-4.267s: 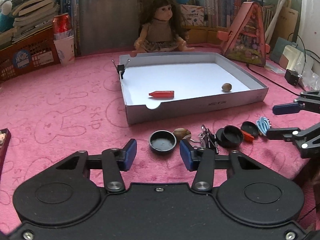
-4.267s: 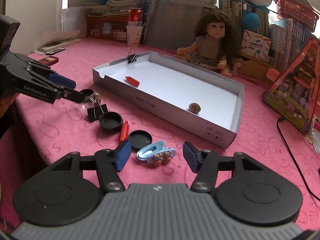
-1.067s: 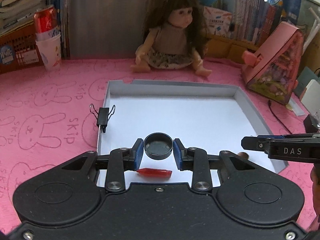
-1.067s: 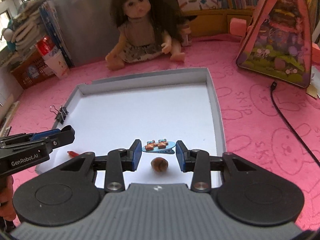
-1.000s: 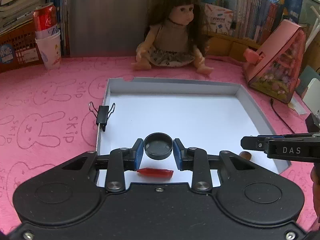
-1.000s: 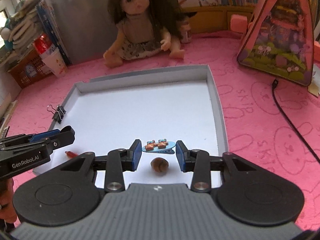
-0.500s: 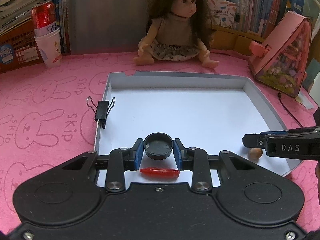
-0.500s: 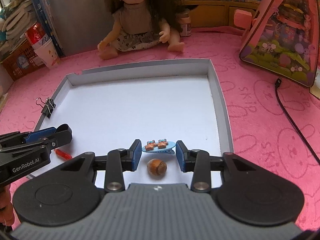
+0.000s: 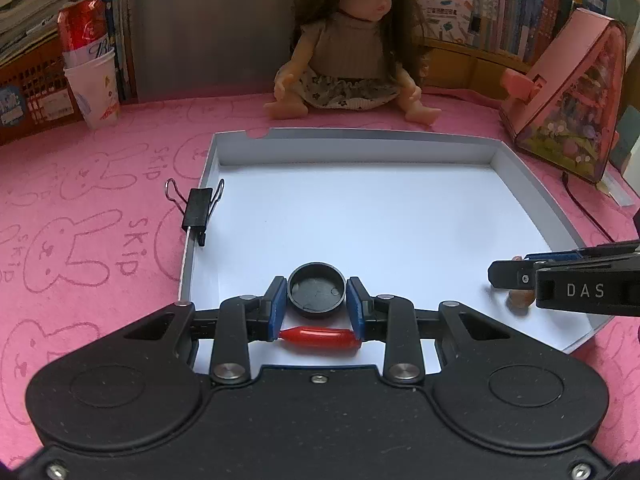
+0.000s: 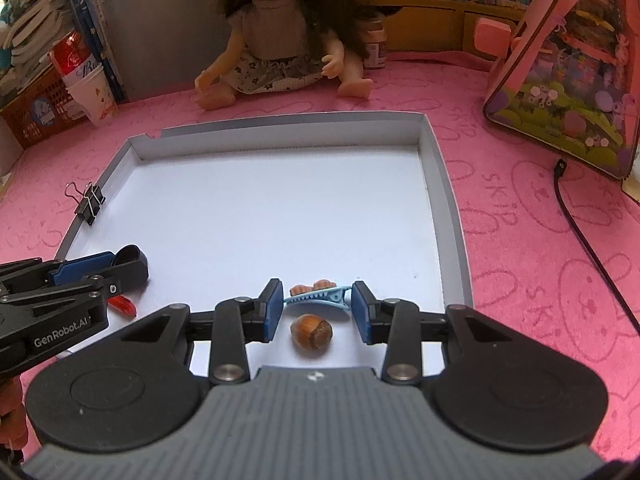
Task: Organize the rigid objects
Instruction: 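Carry the black lid with the left gripper while the right carries the clip into the tray, then open the left gripper to release the lid while the right releases the clip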
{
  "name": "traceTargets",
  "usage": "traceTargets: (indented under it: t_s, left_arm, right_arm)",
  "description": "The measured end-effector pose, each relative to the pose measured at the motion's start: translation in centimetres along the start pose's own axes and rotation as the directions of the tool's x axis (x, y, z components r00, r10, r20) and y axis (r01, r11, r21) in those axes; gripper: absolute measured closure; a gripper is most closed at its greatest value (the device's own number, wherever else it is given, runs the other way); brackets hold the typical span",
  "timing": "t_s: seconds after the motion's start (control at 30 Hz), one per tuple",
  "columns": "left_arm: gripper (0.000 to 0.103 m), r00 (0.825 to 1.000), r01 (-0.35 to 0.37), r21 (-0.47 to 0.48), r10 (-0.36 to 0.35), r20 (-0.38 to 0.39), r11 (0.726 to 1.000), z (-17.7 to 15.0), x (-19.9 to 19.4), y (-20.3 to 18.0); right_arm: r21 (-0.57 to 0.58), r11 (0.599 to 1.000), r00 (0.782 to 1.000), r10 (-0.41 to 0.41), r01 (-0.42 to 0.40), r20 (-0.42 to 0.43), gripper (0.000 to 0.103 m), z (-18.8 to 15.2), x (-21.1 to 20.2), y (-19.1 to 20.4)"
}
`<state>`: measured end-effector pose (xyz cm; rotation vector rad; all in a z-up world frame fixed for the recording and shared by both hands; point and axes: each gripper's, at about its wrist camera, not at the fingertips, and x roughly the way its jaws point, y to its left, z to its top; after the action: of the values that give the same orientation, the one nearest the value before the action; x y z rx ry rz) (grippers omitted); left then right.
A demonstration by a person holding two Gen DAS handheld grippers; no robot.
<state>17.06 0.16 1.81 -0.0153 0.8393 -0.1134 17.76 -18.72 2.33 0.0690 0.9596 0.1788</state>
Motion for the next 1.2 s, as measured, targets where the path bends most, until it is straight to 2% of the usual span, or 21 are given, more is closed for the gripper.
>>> traceTargets:
  t_s: [0.3,0.37,0.5,0.63,0.77,0.93,1.2]
  left_arm:
    - [0.073,1.0,-0.005,0.014,0.005,0.01,1.0,-0.2,-0.2,-0.1]
    - [0.072,1.0,-0.004,0.017,0.004,0.014,1.0,-0.2,-0.3,-0.2]
    - [0.059,1.0,0.002,0.021,-0.003,0.027,1.0,-0.2,-0.9,-0.3]
    - [0.054,0.999,0.016,0.024,-0.017,0.035,1.0,-0.3,-1.7,-0.4]
    - [0.044,0.998,0.027,0.032,-0.028,0.049,0.999,-0.4,-2.6,-0.6]
    - [0.035,0.996,0.032,0.05,-0.036,0.082,0.998,-0.7,-4.1,-0.8]
    - [0.026,0.989,0.031,0.097,-0.044,0.139,0.995,-1.8,-6.9,-1.4]
  right_arm:
    - [-0.004,1.0,1.0,0.0,0.0,0.004,0.057,0.0,0.0,0.1]
    - [-0.002,1.0,1.0,0.002,-0.001,0.007,0.048,0.0,0.0,0.1]
    - [0.001,1.0,1.0,0.012,-0.012,0.018,0.044,0.0,-0.4,0.1]
    - [-0.011,1.0,0.999,0.017,-0.017,0.041,0.037,-0.1,-1.0,0.3]
    - [-0.021,1.0,0.997,0.022,-0.02,0.075,0.029,-0.2,-1.8,0.4]
    - [-0.031,0.999,0.993,0.037,-0.033,0.116,0.022,-0.6,-2.7,0.3]
    - [-0.083,0.996,0.977,0.052,-0.036,0.206,0.016,-1.9,-5.0,0.3]
